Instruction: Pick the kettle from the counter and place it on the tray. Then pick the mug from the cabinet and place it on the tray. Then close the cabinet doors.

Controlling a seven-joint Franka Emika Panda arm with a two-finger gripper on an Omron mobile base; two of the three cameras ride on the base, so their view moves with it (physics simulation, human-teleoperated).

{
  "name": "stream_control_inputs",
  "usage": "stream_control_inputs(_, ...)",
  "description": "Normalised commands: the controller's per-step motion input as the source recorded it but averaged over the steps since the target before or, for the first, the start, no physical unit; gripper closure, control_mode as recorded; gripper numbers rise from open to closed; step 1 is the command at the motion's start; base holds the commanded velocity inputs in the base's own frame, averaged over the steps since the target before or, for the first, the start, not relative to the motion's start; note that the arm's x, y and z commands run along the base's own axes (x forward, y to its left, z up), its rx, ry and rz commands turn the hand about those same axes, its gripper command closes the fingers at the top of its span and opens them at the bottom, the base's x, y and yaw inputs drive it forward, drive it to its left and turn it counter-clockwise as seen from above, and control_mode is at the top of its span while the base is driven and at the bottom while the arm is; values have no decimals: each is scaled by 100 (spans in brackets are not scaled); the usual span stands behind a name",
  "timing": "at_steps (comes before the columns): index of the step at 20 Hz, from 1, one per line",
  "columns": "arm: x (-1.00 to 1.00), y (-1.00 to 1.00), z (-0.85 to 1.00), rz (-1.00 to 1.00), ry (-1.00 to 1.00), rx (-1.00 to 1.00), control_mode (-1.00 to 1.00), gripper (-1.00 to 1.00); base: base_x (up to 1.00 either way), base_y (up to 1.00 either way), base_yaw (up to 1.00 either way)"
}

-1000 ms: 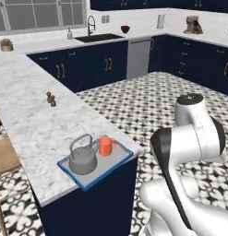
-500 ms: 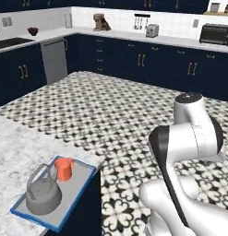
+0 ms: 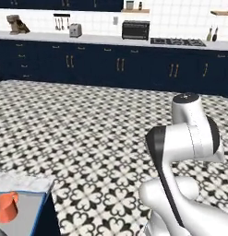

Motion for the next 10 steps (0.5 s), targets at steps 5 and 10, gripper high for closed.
stream_control_inputs(5, 0, 0, 0, 0, 0, 0, 100, -100, 0, -65, -63)
stream_control_inputs(10, 0, 0, 0, 0, 0, 0, 100, -100, 0, -9, -76)
